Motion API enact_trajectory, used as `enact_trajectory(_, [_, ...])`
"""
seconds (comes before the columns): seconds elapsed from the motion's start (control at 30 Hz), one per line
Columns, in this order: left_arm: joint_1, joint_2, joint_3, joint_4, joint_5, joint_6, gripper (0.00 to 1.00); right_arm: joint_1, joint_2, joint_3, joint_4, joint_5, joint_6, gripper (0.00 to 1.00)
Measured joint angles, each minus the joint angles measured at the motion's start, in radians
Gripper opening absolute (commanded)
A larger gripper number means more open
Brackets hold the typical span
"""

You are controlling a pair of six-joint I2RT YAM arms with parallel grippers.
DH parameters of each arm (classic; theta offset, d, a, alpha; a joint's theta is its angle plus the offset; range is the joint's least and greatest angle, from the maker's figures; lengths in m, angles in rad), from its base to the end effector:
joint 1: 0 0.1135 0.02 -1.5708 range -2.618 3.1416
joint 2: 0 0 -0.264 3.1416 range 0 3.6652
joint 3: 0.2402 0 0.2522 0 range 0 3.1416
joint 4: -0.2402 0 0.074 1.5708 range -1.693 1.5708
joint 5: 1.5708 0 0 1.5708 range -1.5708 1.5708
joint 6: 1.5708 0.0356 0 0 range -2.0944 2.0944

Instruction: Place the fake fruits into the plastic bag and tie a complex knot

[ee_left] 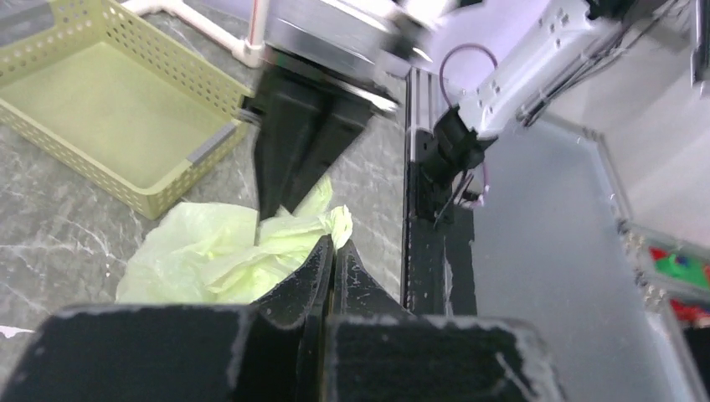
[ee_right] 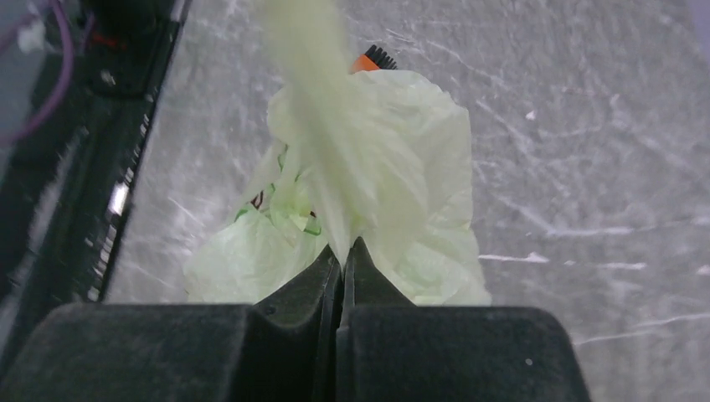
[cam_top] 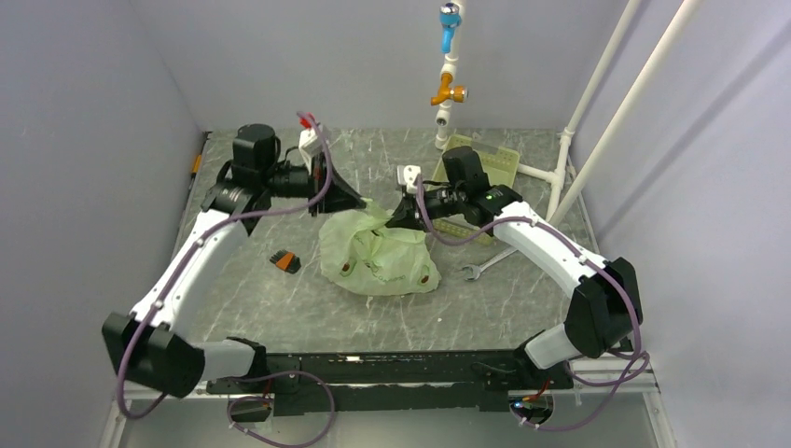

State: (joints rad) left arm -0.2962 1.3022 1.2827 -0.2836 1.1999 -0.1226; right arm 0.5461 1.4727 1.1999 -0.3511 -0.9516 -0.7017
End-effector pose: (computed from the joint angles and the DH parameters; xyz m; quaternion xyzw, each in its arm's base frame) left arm 0.2571 -0.1132 0.3973 0.3908 0.6335 -0.5466 0.3836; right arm 0.2610 0.1925 0.3127 -0.6317 0.5201 0.3749 0.4358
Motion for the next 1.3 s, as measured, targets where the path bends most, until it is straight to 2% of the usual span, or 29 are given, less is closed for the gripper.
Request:
enact_trajectory(0.13, [-0.079,-0.114,-0.093,-0.071,-0.062,0.216,0.0,-0.008,0.005,-0.023,0.096,0.018,0.278,0.0])
enact_trajectory(0.27, [-0.21,-0.193,-0.254,-0.101,-0.203,0.415,0.0,-0.01,0.026,-0.039,0.147,0.053,0.499,0.0])
enact_trajectory(0.37, [-0.283,-0.212,-0.397,-0.043,-0.377,0.506,0.0,-0.008,0.031,-0.048,0.152,0.082,0.621,0.0])
enact_trajectory(0.47, [-0.331,-0.201,-0.488,0.063,-0.544,0.531,0.0,-0.005,0.034,-0.056,0.151,0.104,0.71,0.0])
enact_trajectory(0.6, [-0.346,-0.113,-0.505,0.175,-0.727,0.493,0.0,-0.011,0.034,-0.072,0.174,0.128,0.781,0.0])
enact_trajectory(0.7, [-0.314,-0.055,-0.511,0.279,-0.755,0.4,0.0,-0.016,0.034,-0.092,0.205,0.127,0.815,0.0])
enact_trajectory(0.9, [-0.224,0.009,-0.527,0.476,-0.689,0.182,0.0,-0.005,0.034,-0.124,0.354,0.113,0.908,0.0])
enact_trajectory(1.13, [-0.101,0.087,-0.519,0.622,-0.486,-0.021,0.0,0.096,0.117,-0.103,0.568,0.187,0.987,0.0])
enact_trajectory(1.17, [-0.076,0.106,-0.518,0.64,-0.442,-0.056,0.0,0.108,0.148,-0.083,0.59,0.193,0.992,0.07])
enact_trajectory(1.27, [-0.002,0.171,-0.516,0.712,-0.314,-0.164,0.0,0.12,0.216,-0.034,0.621,0.187,1.0,0.49])
enact_trajectory(1.3, [0.009,0.186,-0.516,0.728,-0.287,-0.192,0.0,0.123,0.227,-0.022,0.618,0.173,0.995,0.6])
